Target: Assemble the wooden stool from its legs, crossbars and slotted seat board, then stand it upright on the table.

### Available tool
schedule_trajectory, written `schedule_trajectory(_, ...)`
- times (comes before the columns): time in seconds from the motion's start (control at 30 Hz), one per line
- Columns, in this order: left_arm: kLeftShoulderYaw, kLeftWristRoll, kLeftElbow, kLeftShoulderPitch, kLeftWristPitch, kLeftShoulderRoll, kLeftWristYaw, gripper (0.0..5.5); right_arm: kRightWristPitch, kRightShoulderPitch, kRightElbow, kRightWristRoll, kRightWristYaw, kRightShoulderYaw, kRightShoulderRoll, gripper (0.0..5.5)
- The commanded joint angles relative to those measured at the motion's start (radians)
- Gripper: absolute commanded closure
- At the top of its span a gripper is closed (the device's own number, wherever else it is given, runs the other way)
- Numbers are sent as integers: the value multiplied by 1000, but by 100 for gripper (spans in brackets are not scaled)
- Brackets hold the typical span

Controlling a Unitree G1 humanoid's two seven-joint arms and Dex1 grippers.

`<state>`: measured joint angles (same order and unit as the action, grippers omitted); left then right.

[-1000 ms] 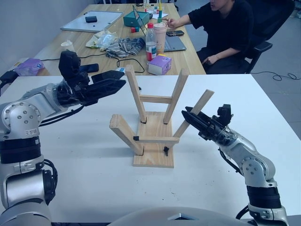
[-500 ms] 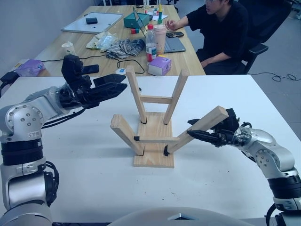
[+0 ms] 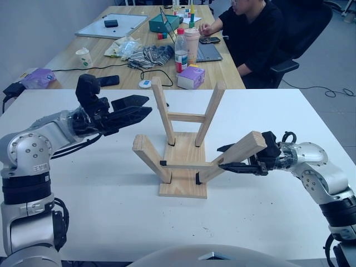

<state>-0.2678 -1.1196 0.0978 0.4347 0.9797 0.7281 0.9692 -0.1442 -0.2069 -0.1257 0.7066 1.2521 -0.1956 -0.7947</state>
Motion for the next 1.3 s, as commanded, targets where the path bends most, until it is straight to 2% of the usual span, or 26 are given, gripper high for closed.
schedule_trajectory(0.03, -42, -33, 66, -38, 8, -27, -55, 105, -97, 78, -37, -288, 3, -137, -151, 345)
schedule_trajectory(0.77, -49, -84, 154, -94, -16, -88, -168, 105, -148, -117, -49, -365, -78, -287, -98, 345)
schedule_trajectory(1.03, -17, -73, 197, -80, -31, -154, -257, 105, -362, -297, -26, -512, -39, -514, -121, 345)
schedule_trajectory(1.17, -26, -79, 223, -104, -39, -176, -287, 105, -402, -325, 124, -570, 28, -679, -112, 345)
schedule_trajectory(1.3, -31, -82, 224, -125, -46, -178, -284, 105, -404, -244, 328, -525, -12, -726, -79, 345)
